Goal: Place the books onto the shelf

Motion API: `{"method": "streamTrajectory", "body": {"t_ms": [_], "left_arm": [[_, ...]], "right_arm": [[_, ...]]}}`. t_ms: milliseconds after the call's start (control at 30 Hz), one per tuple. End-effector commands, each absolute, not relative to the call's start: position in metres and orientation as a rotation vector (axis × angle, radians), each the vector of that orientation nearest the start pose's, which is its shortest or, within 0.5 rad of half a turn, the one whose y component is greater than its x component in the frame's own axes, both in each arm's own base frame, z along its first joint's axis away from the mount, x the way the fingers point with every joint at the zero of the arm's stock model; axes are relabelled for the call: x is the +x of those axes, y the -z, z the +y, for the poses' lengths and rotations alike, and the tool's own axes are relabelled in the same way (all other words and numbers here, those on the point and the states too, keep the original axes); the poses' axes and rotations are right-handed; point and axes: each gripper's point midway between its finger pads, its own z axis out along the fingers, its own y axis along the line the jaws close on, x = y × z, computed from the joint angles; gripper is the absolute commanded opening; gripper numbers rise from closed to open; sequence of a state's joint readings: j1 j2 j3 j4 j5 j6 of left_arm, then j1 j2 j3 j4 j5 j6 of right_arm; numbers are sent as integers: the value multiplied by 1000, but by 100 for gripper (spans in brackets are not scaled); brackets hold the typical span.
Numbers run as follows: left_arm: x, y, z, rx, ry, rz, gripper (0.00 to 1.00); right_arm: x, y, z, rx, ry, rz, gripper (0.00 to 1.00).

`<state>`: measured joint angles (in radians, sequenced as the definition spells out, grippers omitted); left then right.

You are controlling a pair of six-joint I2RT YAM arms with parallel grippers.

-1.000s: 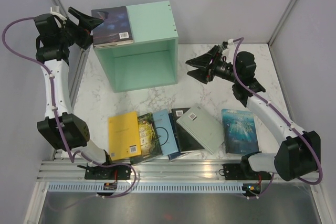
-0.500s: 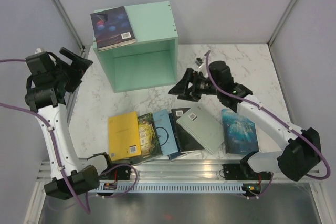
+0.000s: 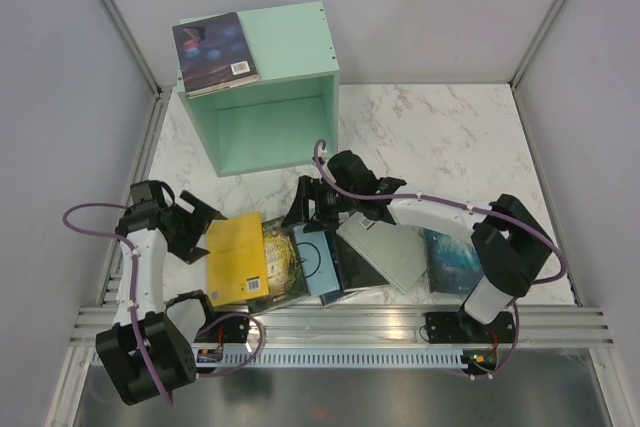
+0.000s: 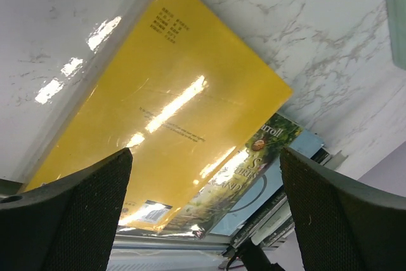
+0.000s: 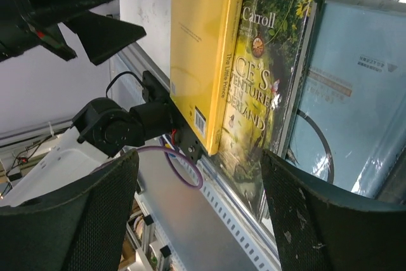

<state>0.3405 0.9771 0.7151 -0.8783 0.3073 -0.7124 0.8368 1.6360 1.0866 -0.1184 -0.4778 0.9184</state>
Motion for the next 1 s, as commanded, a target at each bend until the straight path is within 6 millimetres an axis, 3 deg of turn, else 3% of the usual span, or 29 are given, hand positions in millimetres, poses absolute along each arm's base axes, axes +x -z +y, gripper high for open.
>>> {"method": "streamTrajectory", "body": {"t_ms": [0, 67, 267, 300, 500, 600, 767, 967], "left_arm": [[221, -97, -13, -1233, 590, 2349, 100], [224, -98, -16, -1229, 619, 2349, 100], [218, -69, -3, -1400, 492, 2370, 100], [218, -65, 3, -1418, 449, 2371, 100], [222, -62, 38, -1413, 185, 2379, 100], [218, -49, 44, -1440, 114, 2422, 100], [209, -19, 43, -1513, 74, 2491, 100], [204, 8, 30, -1534, 154, 2491, 100]], "right_arm": [[205, -156, 418, -202, -1514, 2493, 81], [205, -149, 428, -199, -1535, 2496, 81], [198, -112, 456, -214, -1484, 2567, 80], [198, -100, 459, -200, -1467, 2595, 80], [204, -71, 468, -144, -1388, 2638, 79], [206, -53, 472, -114, -1352, 2670, 79], [207, -40, 481, -106, -1302, 2695, 79], [198, -14, 486, -103, -1225, 2751, 78]]}}
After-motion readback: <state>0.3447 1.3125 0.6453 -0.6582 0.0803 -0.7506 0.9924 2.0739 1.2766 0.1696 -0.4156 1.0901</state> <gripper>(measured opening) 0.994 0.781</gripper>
